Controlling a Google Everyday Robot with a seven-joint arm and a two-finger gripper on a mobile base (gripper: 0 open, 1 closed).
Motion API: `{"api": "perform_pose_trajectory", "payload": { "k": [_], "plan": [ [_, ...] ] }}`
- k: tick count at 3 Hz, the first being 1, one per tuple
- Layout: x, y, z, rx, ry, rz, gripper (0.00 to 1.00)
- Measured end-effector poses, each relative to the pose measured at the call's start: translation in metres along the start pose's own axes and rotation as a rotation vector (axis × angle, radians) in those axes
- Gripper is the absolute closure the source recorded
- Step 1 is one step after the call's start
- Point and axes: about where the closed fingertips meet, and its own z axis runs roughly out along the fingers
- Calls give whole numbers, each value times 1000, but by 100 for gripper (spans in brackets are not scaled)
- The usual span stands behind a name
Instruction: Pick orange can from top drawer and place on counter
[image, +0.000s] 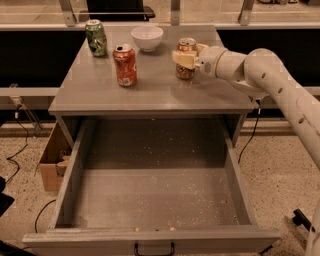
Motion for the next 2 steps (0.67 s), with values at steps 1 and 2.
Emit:
{"api": "perform_pose_trajectory", "payload": {
  "k": [1, 2],
  "plan": [
    [-3, 0, 0, 0, 0, 0, 36],
    [-3, 0, 0, 0, 0, 0, 13]
  ]
}}
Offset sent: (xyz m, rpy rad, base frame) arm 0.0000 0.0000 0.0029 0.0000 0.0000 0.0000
